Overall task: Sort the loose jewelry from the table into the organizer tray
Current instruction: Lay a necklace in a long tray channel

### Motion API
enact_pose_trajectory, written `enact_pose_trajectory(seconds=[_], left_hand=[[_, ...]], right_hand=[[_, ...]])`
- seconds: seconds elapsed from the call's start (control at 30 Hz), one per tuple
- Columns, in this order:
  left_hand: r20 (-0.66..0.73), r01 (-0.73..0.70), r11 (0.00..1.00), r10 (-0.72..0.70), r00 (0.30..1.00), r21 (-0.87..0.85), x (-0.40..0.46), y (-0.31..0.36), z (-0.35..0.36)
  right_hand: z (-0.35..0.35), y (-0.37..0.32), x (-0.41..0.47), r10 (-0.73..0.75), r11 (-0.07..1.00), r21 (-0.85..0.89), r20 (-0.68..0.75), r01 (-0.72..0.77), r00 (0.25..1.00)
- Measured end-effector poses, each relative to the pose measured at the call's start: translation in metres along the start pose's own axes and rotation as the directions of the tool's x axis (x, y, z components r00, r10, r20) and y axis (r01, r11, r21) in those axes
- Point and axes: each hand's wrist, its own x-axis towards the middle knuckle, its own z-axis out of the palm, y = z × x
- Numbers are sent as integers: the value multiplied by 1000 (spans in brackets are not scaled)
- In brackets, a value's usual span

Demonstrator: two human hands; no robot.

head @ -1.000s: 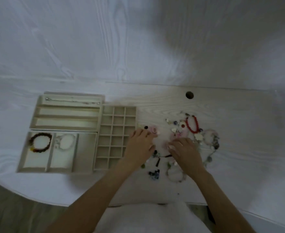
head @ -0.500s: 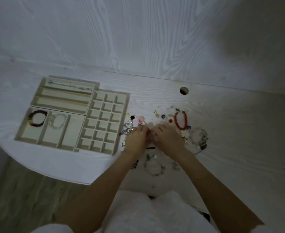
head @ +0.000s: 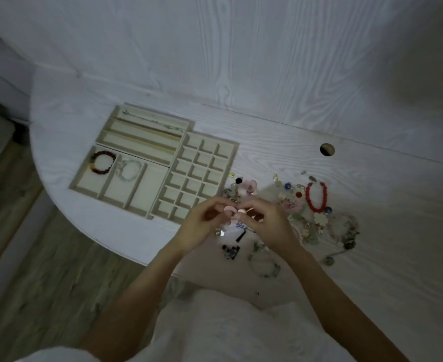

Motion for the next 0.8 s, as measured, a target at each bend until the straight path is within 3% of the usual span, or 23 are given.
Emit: enact_pose_trajectory(seconds=[0.1,0.23,0.3,0.4,0.53,0.67,0.8], left_hand=[[-75,-57,997,60,995,51,-18,-7,-40],[-96,-136,893,195,976,430,-26,-26,-95],[-95,-156,839,238,967,521,-30,-37,-113],[-58,-147,850,204,977,505,-36,-52,-127],[-132,-64,912,128,983,406,-38,-59,-128],[-229,-63,889,185,956,454,-35,-60,-139],[-106,-114,805,214,971,582,-23,-55,-154]], right_hand=[[32,-17,11,26,997,68,69,-30,997],[78,-24,26,23,994,-110,113,-11,993],[101,-29,31,39,984,-177,92,-23,995],[128,-37,38,78,984,-161,33,-72,996],[142,-45,46,160,986,39,5,-160,987],[156,-45,51,128,990,-62,0,-128,992],[164,-46,50,94,968,-233,-20,-96,995]])
